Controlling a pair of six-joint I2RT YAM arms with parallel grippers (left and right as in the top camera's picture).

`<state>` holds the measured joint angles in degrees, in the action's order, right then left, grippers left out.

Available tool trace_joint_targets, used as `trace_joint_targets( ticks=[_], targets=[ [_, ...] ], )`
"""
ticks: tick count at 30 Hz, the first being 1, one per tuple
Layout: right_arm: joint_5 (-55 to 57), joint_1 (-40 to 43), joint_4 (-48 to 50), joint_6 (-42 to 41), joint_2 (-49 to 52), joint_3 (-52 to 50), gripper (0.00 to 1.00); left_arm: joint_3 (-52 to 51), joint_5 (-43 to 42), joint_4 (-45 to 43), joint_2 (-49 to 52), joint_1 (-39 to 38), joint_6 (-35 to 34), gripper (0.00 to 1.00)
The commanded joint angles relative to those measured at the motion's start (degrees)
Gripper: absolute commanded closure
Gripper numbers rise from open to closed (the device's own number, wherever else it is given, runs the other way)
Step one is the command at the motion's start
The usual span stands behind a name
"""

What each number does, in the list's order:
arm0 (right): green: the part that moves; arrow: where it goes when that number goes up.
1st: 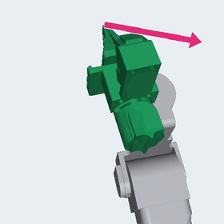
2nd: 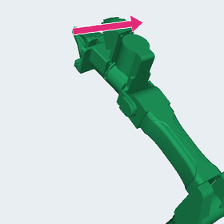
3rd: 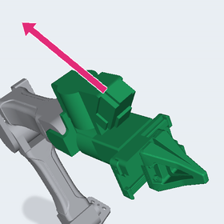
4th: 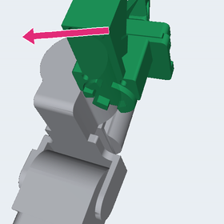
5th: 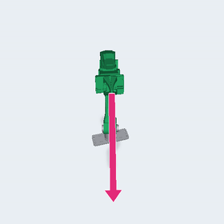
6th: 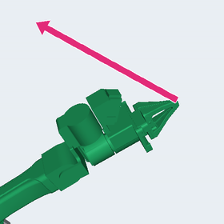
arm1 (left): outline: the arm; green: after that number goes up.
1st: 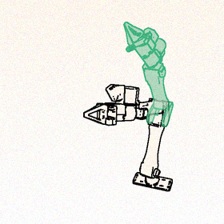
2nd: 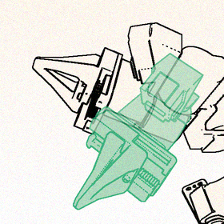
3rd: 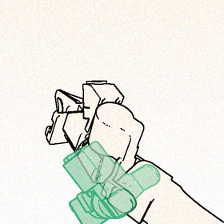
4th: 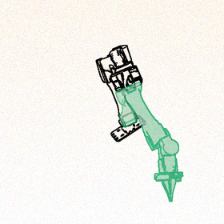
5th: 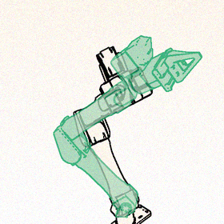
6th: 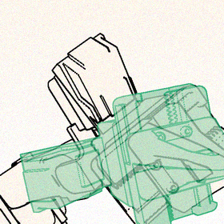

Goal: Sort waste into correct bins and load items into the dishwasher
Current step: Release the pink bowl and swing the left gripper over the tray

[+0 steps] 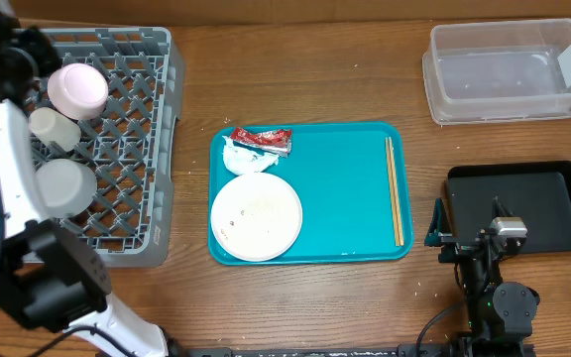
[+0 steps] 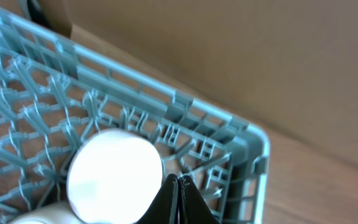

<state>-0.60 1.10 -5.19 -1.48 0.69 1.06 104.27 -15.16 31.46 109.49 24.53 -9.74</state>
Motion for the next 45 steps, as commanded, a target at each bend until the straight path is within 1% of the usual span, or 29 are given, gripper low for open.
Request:
trace_joint_targets(
  ticks=[1,4,5,6,7,8,12,20,22,25,29,32,35,40,42,43,45],
  targets=[
    [0.48,0.24,0.33,0.02,-0.52,-0.59,0.00,-0.31,17.35,1.11,3.17,-4.33,5.75,0.96],
    [0.48,0.26,0.33,0.02,-0.52,-0.59,0.00,-0.31,30.64,1.05,5.51,-6.95,8.66,0.96],
    [0.48,0.26,0.33,0.02,-0.52,-0.59,0.00,-0.31,32.63,0.85,6.27,-7.45,9.22,0.96],
    [0.48,0.24,0.33,0.02,-0.52,-0.59,0.00,-0.31,33.00,0.79,6.99,-7.76,10.03,0.91],
    [0.48,0.24,0.33,0.02,-0.52,-0.59,0.00,-0.31,32.48,0.74,7.87,-7.96,10.84,0.87],
    [0.48,0.24,0.33,0.02,-0.52,-0.59,0.00,-0.31,31.45,0.87,8.72,-8.02,11.58,0.87],
    [0.48,0.26,0.33,0.02,-0.52,-0.59,0.00,-0.31,30.75,0.92,11.61,-8.00,11.72,0.89],
    [0.48,0.24,0.33,0.02,-0.52,-0.59,0.00,-0.31,30.77,0.15,15.56,-6.95,11.72,0.88],
    [0.48,0.24,0.33,0.02,-0.52,-0.59,0.00,-0.31,30.75,-0.22,15.65,-6.40,11.39,0.91],
    [0.48,0.24,0.33,0.02,-0.52,-0.59,0.00,-0.26,30.77,-1.29,15.41,-5.29,8.96,0.94],
    [0.48,0.24,0.33,0.02,-0.52,-0.59,0.00,0.11,30.77,-1.25,14.86,-3.52,3.58,0.92],
    [0.48,0.24,0.33,0.02,-0.52,-0.59,0.00,0.31,30.71,-0.35,14.34,-2.03,-0.83,0.95],
    [0.48,0.24,0.33,0.02,-0.52,-0.59,0.00,0.52,30.34,0.46,13.38,-1.22,-1.40,0.96],
    [0.48,0.24,0.33,0.02,-0.52,-0.59,0.00,0.59,29.83,-0.20,6.10,-1.79,-2.19,0.96],
    [0.48,0.24,0.33,0.02,-0.52,-0.59,0.00,0.59,27.23,-0.28,2.60,-2.10,-3.98,0.91],
    [0.48,0.24,0.33,0.02,-0.52,-0.59,0.00,0.59,25.14,-0.26,1.09,-2.19,-4.83,0.86],
    [0.48,0.24,0.33,0.02,-0.52,-0.59,0.00,0.59,17.92,-0.20,-2.27,-2.25,-6.91,0.67]
  ],
)
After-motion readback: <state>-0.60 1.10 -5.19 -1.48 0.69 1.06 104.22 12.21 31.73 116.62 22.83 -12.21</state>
